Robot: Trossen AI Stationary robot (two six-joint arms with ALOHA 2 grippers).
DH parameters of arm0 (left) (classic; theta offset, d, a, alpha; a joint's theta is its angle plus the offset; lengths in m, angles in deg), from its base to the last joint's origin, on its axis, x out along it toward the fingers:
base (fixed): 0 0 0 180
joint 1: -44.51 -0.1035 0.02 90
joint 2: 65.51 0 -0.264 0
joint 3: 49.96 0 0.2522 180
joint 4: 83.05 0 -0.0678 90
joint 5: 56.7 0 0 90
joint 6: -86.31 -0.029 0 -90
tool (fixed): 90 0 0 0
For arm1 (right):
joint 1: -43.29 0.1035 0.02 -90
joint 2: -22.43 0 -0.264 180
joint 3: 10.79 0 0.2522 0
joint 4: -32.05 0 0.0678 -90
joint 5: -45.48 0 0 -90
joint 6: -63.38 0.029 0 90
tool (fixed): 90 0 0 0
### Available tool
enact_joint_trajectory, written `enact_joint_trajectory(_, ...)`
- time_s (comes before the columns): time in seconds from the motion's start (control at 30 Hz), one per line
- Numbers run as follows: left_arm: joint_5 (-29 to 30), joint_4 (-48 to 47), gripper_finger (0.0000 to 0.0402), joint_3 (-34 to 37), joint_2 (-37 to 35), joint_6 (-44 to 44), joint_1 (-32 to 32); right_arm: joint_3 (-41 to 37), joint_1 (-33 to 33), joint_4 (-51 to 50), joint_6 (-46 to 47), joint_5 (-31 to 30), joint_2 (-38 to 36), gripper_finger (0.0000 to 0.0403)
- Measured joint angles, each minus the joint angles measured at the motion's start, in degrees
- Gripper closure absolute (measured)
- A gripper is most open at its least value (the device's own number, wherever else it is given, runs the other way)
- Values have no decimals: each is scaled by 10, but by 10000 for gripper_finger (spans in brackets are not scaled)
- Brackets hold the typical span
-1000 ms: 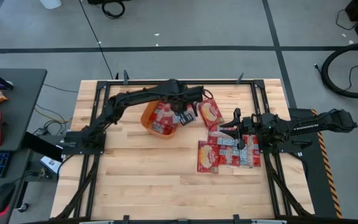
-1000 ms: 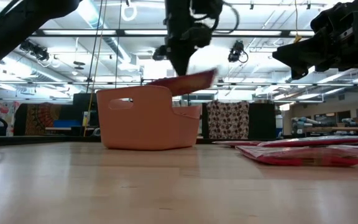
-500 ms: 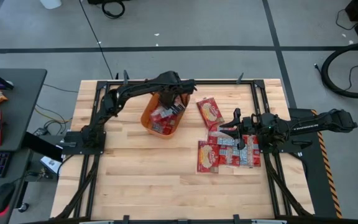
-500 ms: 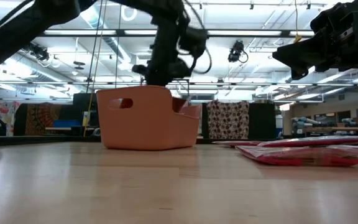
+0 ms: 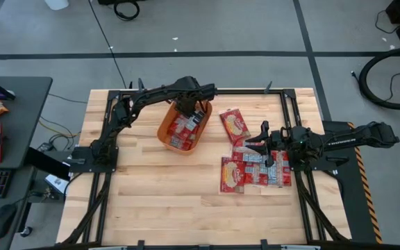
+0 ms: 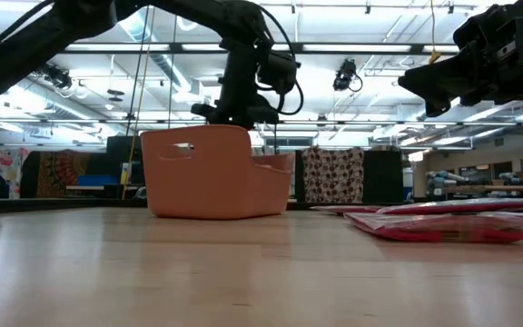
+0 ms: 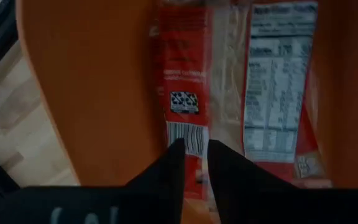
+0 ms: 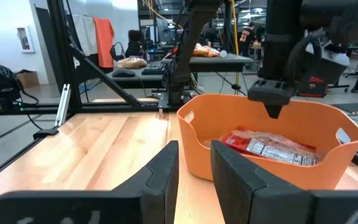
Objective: Sort popcorn bags into baskets
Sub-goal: Put the red popcorn pack into the orange bin
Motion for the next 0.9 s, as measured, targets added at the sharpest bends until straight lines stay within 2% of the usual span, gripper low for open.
enact_joint_trajectory(0.23, -89, 81, 307, 0, 0, -154, 43, 0, 0, -7, -3, -4, 0, 304)
enact_joint_trajectory(0.47, -78, 180, 306, 0, 0, -244, 103, 0, 0, -7, -6, -5, 0, 304)
enact_joint_trajectory(0.77, -52, 365, 306, 9, 2, -271, 164, 0, 0, -7, -10, -7, 0, 304)
enact_joint_trajectory(0.9, -52, 410, 306, 27, 3, -283, 192, 0, 0, -8, -4, -8, 0, 304)
